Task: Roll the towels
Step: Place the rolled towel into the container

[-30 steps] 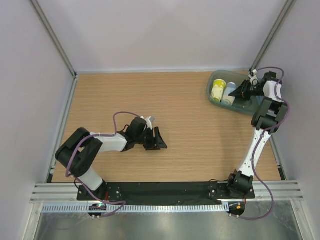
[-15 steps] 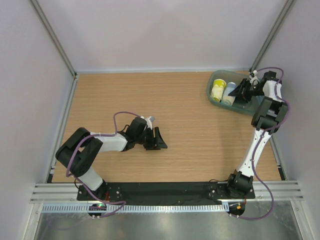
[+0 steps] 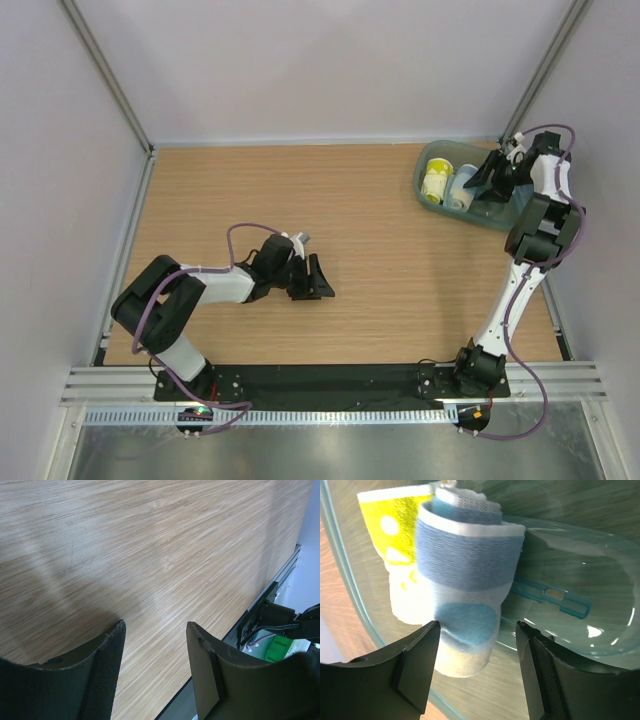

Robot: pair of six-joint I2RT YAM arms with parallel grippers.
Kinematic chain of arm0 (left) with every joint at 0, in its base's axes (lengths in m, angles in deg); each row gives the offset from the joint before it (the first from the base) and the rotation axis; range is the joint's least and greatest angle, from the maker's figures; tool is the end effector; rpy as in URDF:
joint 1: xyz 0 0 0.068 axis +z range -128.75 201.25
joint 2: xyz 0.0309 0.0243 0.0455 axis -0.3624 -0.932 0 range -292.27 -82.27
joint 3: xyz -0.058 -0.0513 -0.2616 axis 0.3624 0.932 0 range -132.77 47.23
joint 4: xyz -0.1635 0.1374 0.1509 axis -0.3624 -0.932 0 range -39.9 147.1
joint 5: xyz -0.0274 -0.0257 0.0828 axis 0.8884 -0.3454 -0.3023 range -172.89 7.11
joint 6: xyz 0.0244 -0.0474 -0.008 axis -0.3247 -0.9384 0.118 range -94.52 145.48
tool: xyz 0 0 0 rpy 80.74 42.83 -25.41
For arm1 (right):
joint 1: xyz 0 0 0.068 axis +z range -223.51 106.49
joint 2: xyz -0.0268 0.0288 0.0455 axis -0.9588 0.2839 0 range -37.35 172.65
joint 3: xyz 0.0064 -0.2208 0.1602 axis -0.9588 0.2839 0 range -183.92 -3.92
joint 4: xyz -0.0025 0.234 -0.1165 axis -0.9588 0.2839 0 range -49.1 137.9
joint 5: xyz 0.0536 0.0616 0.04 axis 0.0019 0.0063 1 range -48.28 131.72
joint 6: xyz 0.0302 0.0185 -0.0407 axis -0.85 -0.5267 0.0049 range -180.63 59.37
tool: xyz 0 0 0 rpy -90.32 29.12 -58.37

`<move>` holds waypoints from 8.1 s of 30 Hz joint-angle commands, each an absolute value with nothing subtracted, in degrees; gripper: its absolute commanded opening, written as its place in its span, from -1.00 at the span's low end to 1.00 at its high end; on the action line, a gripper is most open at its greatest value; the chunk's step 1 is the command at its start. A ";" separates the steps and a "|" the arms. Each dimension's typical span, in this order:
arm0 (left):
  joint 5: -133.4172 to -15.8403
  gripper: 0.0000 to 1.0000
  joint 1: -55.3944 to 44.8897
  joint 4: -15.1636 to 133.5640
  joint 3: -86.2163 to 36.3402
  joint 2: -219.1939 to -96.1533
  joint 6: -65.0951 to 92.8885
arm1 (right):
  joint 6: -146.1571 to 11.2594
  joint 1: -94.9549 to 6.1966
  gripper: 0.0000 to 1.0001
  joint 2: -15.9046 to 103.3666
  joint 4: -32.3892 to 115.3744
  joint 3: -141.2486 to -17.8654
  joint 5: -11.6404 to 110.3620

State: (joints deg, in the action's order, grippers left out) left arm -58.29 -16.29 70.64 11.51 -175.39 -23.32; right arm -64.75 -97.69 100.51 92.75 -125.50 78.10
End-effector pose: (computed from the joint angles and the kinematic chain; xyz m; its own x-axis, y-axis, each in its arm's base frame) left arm 0.2238 -0.1907 0.1293 -0.9578 -0.1268 -0.2580 0.1083 0.6721 -0.7325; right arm 0.4702 -0.1880 0.1842 -0.8352 0.4385 -0.3319 0.1889 0.7955 0.5758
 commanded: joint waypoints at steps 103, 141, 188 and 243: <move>-123.92 0.22 -16.37 60.65 20.58 -113.85 12.09 | -80.67 -54.87 0.99 17.23 54.87 -50.07 49.65; -78.84 0.59 25.20 117.76 31.06 -168.14 17.04 | -70.56 -54.35 0.99 21.27 42.06 -41.72 45.14; -82.54 1.00 22.48 114.40 29.30 -167.43 19.15 | -67.05 -72.63 1.00 50.11 -20.55 -18.69 30.83; -82.45 1.00 22.39 114.40 29.39 -167.43 19.15 | -64.15 -71.66 0.99 50.54 -18.78 -20.80 35.92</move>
State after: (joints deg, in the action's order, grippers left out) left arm -81.37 22.70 110.44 30.24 -168.35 18.25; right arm -65.17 -71.94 50.66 -13.97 -19.47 36.53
